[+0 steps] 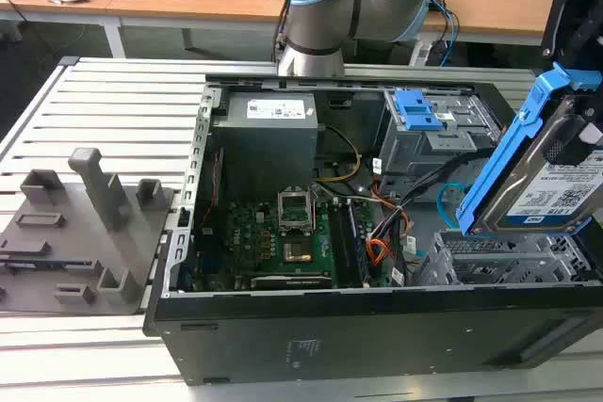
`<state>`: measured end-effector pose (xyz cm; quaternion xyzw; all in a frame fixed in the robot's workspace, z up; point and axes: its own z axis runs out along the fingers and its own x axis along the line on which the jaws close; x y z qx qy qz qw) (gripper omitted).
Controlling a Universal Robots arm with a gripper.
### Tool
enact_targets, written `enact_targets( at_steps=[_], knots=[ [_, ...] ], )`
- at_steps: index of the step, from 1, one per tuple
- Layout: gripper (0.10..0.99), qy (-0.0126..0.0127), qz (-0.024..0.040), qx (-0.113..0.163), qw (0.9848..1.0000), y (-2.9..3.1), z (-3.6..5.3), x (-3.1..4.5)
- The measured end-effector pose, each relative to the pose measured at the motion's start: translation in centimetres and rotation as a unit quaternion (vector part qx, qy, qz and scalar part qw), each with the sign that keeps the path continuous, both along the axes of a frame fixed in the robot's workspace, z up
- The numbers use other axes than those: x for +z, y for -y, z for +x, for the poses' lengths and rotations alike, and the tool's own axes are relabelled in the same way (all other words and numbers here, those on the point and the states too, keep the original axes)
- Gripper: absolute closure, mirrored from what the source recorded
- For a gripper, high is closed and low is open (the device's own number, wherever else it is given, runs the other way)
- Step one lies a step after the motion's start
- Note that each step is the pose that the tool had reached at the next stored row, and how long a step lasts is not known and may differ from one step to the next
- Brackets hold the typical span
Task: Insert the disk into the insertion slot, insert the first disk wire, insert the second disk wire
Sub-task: 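Insert the disk into the insertion slot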
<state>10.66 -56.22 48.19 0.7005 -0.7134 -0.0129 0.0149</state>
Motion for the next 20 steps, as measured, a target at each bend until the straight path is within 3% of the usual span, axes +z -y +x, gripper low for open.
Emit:
enact_targets(
  at_steps=[3, 5, 11, 20],
  knots=[
    [0.722, 0.0000, -0.0001, 0.000, 1.0000, 0.00, 0.06, -0.06],
    [0.722, 0.0000, 0.0000, 0.000, 1.0000, 0.00, 0.11, -0.72],
    [0.722, -0.0001, 0.0000, 0.000, 1.0000, 0.00, 0.11, -1.31],
    [0.722, 0.0000, 0.0000, 0.000, 1.0000, 0.00, 0.11, -1.95]
  ],
)
